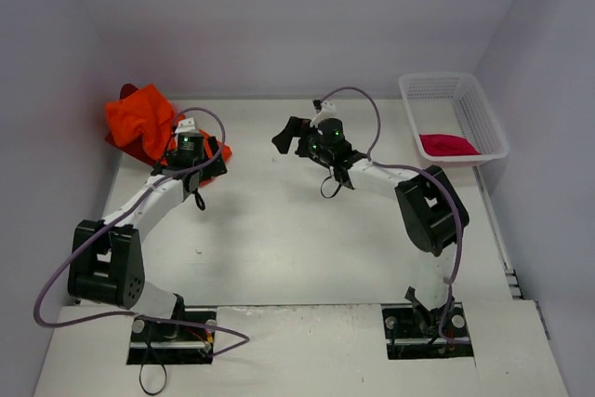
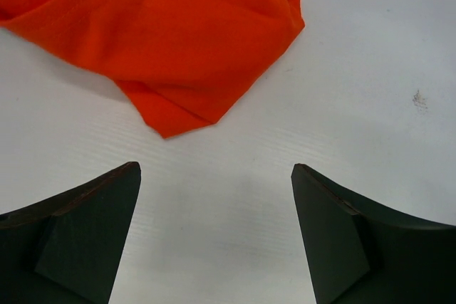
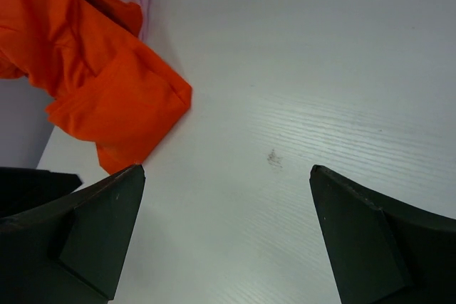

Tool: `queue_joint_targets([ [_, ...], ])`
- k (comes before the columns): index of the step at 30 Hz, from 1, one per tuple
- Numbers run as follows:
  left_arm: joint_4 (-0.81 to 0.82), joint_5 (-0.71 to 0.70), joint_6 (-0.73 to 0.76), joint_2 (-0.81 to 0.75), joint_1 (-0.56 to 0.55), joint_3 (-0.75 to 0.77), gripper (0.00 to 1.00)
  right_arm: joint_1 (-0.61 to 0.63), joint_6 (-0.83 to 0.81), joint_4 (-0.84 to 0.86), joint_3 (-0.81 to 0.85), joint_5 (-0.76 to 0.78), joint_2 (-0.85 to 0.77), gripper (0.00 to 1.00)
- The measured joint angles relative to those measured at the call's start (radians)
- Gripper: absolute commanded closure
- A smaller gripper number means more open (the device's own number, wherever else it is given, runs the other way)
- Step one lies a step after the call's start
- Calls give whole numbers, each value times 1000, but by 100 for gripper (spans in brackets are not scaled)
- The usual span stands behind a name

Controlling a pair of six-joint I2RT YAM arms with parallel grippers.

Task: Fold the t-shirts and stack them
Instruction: Put the neatly folded tshirt into the corner of the board with the left arm

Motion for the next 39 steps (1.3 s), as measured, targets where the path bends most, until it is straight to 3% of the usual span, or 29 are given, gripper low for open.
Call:
queue_joint_targets([
  [10, 32, -185, 165, 181, -150, 178, 19, -8, 2, 32, -90, -21, -28, 2],
  [20, 22, -310, 245, 336, -166, 269, 19, -87, 14, 63, -209, -52, -110, 2],
  [39, -60, -389, 235, 472, -190, 357, 19, -183, 29, 103, -323, -92, -244, 1],
])
